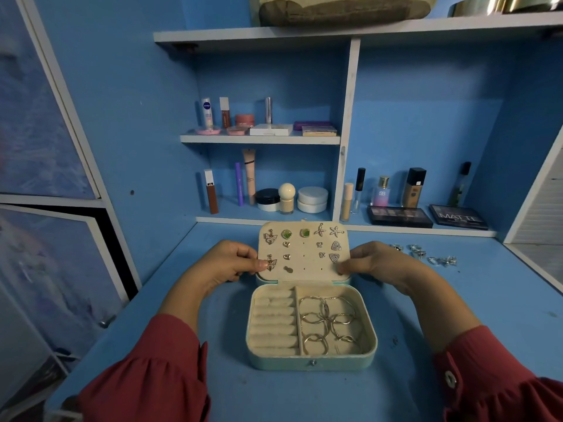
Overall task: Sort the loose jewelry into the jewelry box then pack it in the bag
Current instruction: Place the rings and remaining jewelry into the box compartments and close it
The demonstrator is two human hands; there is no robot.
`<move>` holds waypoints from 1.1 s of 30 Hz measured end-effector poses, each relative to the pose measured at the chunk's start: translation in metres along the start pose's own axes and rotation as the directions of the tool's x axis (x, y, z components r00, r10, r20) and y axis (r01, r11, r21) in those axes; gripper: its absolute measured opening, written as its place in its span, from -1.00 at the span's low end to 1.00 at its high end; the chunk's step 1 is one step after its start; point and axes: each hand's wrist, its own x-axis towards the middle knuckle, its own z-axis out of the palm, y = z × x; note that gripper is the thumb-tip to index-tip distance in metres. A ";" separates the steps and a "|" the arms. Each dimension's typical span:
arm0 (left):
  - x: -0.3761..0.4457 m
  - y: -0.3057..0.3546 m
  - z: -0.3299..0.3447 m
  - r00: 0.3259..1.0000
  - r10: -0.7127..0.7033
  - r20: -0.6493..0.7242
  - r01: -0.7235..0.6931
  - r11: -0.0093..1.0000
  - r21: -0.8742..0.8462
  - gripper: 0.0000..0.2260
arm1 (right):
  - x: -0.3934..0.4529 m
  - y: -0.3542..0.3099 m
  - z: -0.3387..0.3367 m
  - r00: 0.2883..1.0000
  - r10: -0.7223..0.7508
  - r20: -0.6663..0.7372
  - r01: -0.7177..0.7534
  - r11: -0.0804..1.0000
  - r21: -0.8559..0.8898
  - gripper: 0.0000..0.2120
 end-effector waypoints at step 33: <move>0.006 -0.009 0.000 0.999 0.016 -0.047 -0.022 0.992 -0.123 -0.95 | -0.007 -0.004 -0.007 0.998 -0.006 -0.059 0.007 1.000 0.027 -0.78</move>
